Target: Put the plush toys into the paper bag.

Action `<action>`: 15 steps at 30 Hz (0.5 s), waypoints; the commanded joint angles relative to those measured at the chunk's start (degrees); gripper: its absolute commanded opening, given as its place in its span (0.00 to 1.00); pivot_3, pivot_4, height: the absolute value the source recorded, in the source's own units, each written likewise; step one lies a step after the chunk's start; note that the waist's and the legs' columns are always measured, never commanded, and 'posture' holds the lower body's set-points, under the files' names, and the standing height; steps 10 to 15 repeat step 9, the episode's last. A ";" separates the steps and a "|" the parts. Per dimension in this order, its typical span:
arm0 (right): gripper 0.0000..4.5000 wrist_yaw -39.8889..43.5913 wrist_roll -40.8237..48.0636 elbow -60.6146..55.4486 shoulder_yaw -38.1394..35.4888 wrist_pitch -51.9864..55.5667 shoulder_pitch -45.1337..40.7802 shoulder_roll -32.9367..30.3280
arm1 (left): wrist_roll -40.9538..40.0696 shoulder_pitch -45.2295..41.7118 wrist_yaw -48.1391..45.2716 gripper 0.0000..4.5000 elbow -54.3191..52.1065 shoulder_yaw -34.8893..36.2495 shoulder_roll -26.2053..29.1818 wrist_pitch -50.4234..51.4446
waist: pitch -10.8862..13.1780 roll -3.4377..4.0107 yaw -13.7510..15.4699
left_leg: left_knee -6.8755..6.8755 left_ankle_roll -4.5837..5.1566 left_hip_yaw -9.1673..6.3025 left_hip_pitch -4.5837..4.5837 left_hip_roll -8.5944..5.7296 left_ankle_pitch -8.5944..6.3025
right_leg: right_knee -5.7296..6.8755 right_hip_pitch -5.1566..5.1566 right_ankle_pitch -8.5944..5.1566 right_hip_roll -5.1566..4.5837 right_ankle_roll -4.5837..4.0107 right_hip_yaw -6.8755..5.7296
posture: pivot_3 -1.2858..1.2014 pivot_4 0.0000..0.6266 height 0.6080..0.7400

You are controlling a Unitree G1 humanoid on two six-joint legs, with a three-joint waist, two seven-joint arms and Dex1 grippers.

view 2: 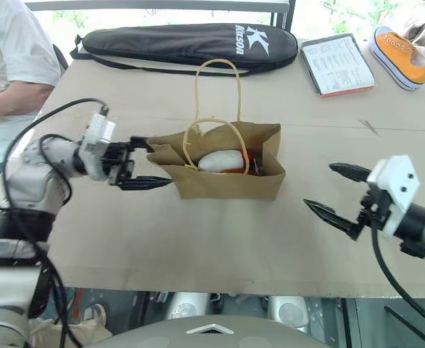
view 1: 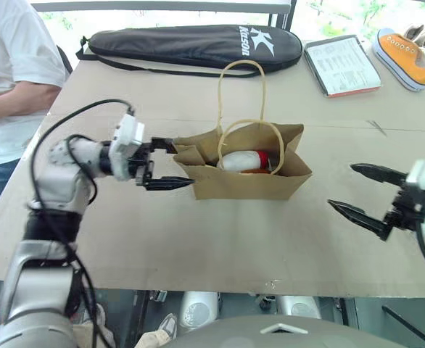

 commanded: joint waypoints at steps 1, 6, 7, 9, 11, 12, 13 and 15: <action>1.00 4.31 1.08 -2.09 -8.91 -1.76 4.71 -0.53 | -6.18 7.10 5.86 1.00 -9.25 8.77 3.99 11.42 | 0.01 0.01 0.12 | 0.02 0.01 -0.02 0.00 -0.01 -0.01 | -0.01 0.03 0.00 -0.01 0.00 -0.03 | 0.52 0.24 1.00; 1.00 10.14 -0.04 0.24 -17.09 -4.98 11.67 0.09 | -10.90 28.08 10.98 1.00 -21.50 24.20 6.56 20.95 | 0.00 0.02 -0.16 | -0.07 0.05 0.01 0.06 0.03 -0.05 | -0.05 0.06 -0.08 -0.15 0.12 0.17 | 0.52 0.24 1.00; 1.00 10.87 -0.44 0.95 -17.39 -5.54 12.29 0.08 | -11.35 30.24 11.87 1.00 -22.79 25.91 6.17 21.78 | -0.01 0.03 0.03 | -0.06 0.06 0.01 0.06 0.03 -0.06 | -0.04 0.05 -0.08 -0.17 0.12 0.16 | 0.52 0.24 1.00; 1.00 11.76 -0.99 2.21 -17.08 -6.22 12.69 -0.02 | -11.46 32.13 13.69 1.00 -24.43 27.78 5.31 22.21 | -0.01 0.02 0.22 | -0.04 0.24 -0.01 0.12 -0.01 -0.17 | -0.04 0.14 -0.10 -0.22 0.11 0.10 | 0.52 0.24 1.00; 1.00 11.76 -0.99 2.21 -17.08 -6.22 12.69 -0.02 | -11.46 32.13 13.69 1.00 -24.43 27.78 5.31 22.21 | -0.01 0.02 0.22 | -0.04 0.24 -0.01 0.12 -0.01 -0.17 | -0.04 0.14 -0.10 -0.22 0.11 0.10 | 0.52 0.24 1.00; 1.00 11.76 -0.99 2.21 -17.08 -6.22 12.69 -0.02 | -11.46 32.13 13.69 1.00 -24.43 27.78 5.31 22.21 | -0.01 0.02 0.22 | -0.04 0.24 -0.01 0.12 -0.01 -0.17 | -0.04 0.14 -0.10 -0.22 0.11 0.10 | 0.52 0.24 1.00; 1.00 11.76 -0.99 2.21 -17.08 -6.22 12.69 -0.02 | -11.46 32.13 13.69 1.00 -24.43 27.78 5.31 22.21 | -0.01 0.02 0.22 | -0.04 0.24 -0.01 0.12 -0.01 -0.17 | -0.04 0.14 -0.10 -0.22 0.11 0.10 | 0.52 0.24 1.00; 1.00 11.76 -0.99 2.21 -17.08 -6.22 12.69 -0.02 | -11.46 32.13 13.69 1.00 -24.43 27.78 5.31 22.21 | -0.01 0.02 0.22 | -0.04 0.24 -0.01 0.12 -0.01 -0.17 | -0.04 0.14 -0.10 -0.22 0.11 0.10 | 0.52 0.24 1.00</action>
